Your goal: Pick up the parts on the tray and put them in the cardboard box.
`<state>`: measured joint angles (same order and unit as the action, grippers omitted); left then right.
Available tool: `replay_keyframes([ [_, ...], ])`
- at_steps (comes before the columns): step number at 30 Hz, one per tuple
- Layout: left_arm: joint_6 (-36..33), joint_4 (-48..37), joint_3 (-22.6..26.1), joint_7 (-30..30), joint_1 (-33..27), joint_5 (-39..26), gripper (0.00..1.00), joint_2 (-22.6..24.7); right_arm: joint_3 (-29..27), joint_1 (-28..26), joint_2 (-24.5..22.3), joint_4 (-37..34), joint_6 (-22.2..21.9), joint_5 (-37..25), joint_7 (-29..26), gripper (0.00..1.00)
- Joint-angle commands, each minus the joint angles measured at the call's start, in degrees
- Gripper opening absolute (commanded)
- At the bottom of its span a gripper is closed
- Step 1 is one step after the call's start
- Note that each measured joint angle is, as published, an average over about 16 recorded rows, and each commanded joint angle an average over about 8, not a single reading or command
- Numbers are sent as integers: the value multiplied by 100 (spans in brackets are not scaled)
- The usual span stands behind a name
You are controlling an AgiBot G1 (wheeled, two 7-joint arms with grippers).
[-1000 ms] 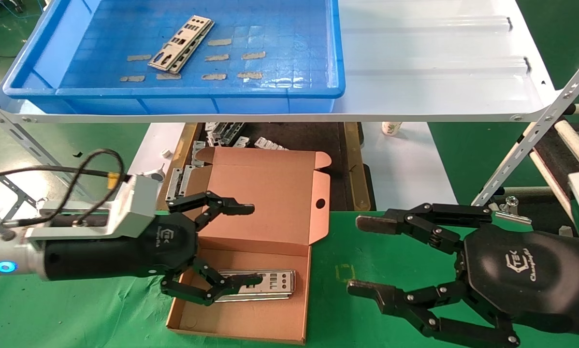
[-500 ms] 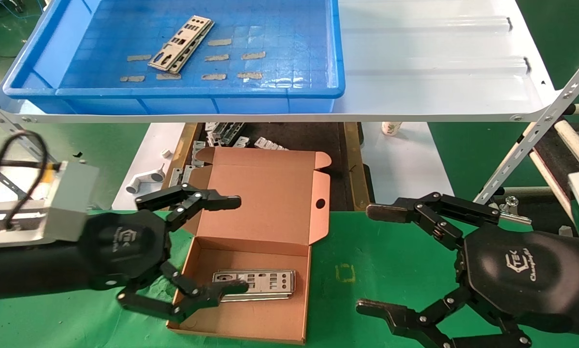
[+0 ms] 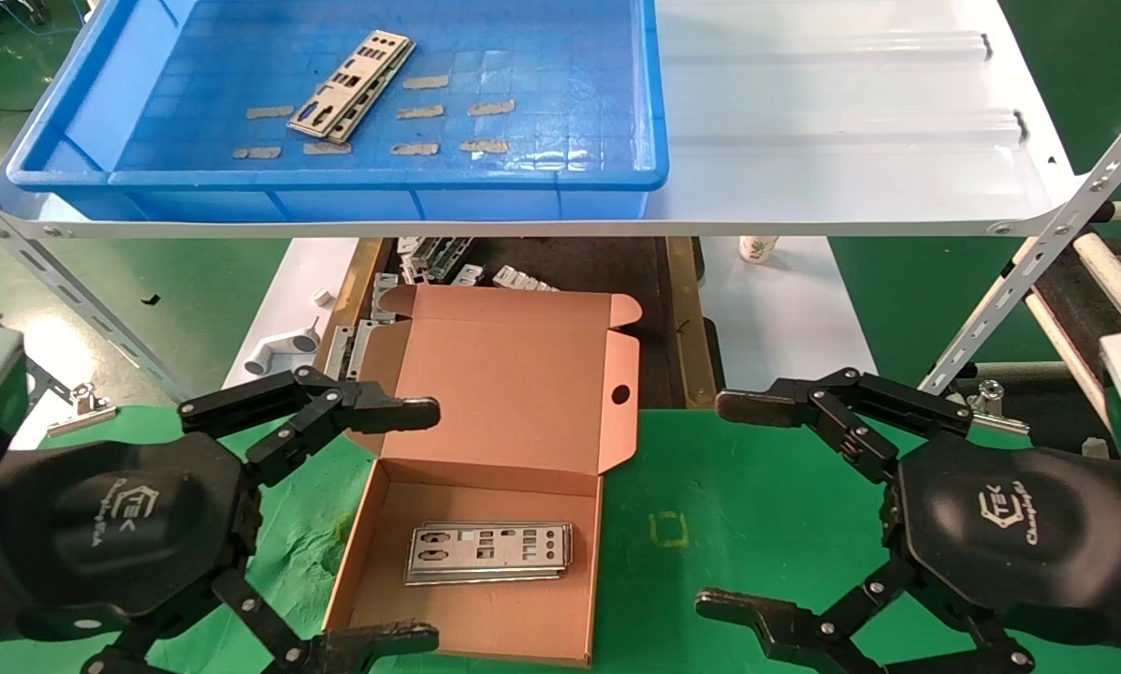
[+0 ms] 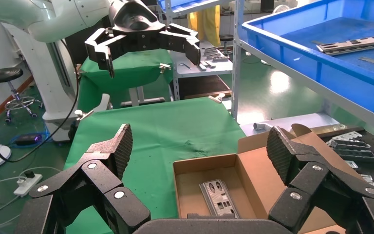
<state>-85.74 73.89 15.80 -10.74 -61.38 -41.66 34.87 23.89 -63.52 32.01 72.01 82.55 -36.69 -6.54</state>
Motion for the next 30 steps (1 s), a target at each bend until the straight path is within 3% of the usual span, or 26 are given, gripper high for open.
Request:
replay_keyframes([
  [1,0,129,-85,-73,70,53,100,-56,0,0,0,-1,0,0,0,100],
  [30,7,-18,10,-6,-8,-12,100,8,0,1,0,-1,-1,0,0,100],
])
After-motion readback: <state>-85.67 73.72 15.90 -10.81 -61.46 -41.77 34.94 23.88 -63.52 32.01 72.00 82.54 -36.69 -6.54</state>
